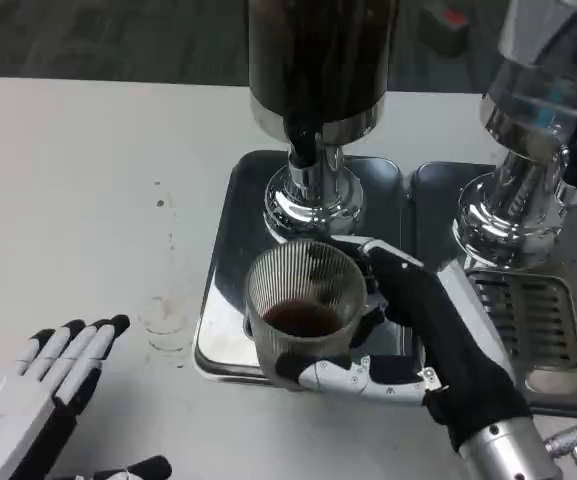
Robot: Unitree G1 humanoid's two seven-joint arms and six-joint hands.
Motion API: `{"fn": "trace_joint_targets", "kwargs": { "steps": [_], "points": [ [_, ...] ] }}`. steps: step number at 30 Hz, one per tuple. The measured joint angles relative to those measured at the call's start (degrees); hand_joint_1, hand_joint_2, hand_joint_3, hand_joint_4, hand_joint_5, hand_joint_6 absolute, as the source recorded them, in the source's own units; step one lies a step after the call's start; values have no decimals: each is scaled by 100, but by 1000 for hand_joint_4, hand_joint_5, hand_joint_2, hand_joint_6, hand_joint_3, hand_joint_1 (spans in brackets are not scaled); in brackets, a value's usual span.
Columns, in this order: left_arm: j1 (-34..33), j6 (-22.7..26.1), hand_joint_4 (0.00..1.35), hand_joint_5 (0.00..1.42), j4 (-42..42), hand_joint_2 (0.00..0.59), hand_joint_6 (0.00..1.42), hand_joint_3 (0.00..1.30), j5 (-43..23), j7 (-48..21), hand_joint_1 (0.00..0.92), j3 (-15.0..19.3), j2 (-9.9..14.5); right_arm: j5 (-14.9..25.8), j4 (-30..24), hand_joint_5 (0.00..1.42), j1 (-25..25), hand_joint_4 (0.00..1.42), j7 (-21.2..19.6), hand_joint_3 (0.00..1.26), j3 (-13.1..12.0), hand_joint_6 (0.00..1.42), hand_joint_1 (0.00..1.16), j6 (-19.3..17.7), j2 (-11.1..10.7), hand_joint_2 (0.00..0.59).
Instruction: Grasp the cup under the faucet to collect the drink, then remove the cup.
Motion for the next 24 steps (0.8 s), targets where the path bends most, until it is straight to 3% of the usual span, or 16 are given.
{"fn": "trace_joint_targets", "kwargs": {
  "steps": [24],
  "points": [
    [-7,18,0,0,8,92,0,0,-177,0,0,13,22,54,-153,654,128,563,28,420,24,826,962,115,1,234]
  ]
}}
